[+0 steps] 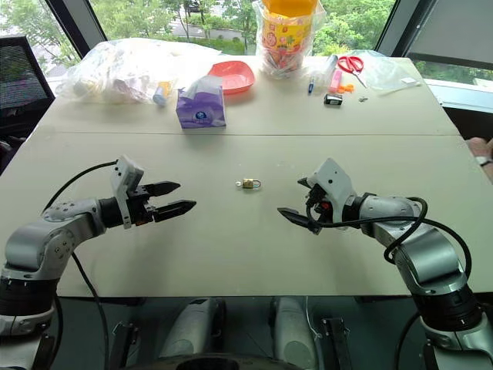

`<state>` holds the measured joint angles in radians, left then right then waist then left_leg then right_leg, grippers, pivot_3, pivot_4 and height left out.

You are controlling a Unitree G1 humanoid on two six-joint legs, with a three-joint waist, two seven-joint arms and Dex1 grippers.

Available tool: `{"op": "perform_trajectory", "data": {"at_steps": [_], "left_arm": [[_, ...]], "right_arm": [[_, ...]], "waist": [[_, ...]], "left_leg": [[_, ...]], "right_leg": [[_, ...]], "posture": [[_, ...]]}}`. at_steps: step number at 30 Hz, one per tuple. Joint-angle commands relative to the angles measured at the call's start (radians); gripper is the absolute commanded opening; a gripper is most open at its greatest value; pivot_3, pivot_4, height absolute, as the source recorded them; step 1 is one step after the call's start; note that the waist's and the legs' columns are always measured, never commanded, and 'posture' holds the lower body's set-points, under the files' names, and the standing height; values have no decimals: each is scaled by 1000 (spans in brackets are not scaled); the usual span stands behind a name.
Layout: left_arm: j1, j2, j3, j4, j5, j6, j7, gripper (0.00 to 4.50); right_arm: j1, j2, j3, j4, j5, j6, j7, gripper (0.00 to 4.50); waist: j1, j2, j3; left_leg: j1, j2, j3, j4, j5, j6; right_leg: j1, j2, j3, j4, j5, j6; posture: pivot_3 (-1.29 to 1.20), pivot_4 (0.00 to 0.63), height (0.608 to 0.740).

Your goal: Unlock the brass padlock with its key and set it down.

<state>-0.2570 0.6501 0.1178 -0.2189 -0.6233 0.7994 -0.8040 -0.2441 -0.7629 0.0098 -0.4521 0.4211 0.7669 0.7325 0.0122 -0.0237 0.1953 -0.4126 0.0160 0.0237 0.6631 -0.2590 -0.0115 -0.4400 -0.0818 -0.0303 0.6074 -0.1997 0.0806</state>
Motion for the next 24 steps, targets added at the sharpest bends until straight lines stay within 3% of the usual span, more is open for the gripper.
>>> {"op": "perform_trajectory", "data": {"at_steps": [1, 13, 19, 24], "left_arm": [[-3, 5, 33, -41, -19, 0, 13, 4481], [6, 16, 37, -63, -19, 12, 35, 4481], [-74, 111, -20, -35, 9, -9, -78, 4481], [-90, 224, -24, -75, -29, 21, -195, 4481]], "right_arm": [[-12, 4, -5, -12, -6, -25, 2, 4500], [-54, 10, 23, 30, -30, -61, 11, 4500], [-349, 39, 196, 218, -104, -1, 75, 4500], [-497, 91, 340, 486, -217, -140, 182, 4500]], "waist": [[0, 0, 0], [-1, 0, 0], [-11, 0, 0], [-22, 0, 0]], "left_leg": [[0, 0, 0, 0, 0, 0], [0, -1, 1, 0, 0, 0], [1, -1, 1, 2, 0, 0], [1, -1, 1, 0, 0, 0]], "right_leg": [[0, 0, 0, 0, 0, 0], [0, 1, 0, 0, 0, -1], [0, 2, 0, 2, 1, -1], [-1, 2, 0, 2, 0, -3]], "posture": [[0, 150, 740], [0, 150, 740], [0, 150, 740], [0, 150, 740]]}}
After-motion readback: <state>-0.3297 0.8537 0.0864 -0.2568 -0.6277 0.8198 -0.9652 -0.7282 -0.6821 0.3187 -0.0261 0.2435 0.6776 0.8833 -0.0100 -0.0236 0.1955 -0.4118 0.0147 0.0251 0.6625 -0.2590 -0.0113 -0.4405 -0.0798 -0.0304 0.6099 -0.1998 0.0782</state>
